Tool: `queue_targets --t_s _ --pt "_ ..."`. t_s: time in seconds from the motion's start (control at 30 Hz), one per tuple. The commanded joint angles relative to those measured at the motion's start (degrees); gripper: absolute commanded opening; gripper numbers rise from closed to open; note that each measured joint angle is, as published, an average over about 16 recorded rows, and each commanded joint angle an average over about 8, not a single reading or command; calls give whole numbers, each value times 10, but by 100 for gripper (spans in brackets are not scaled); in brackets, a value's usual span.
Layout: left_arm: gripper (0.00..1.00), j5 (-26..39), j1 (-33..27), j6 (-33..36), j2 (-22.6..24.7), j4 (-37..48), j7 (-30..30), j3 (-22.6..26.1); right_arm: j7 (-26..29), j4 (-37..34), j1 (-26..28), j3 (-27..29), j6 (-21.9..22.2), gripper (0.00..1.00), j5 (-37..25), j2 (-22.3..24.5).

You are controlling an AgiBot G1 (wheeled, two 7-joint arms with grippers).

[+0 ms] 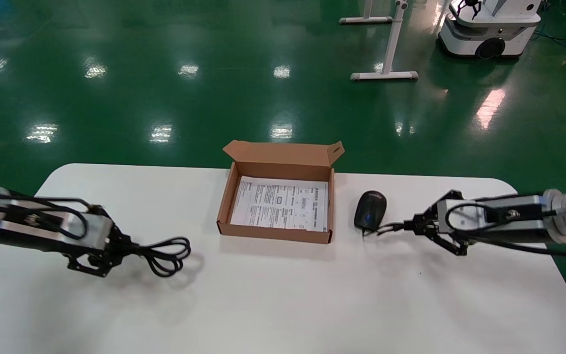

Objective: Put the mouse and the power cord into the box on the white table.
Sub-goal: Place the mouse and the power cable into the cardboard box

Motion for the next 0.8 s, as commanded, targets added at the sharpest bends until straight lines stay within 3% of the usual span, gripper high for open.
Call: queue_targets --t_s 0.03,0.37,0.8 --pt "0 -11 -10 13 -14 3 1 -8 2 6 11 1 -4 0 2 0" --pt "0 -78 -86 39 -60 15 -25 -55 42 47 89 27 17 0 36 -24" --pt "0 -126 -159 -34 4 30 -117 -89 43 66 98 47 73 0 67 -112"
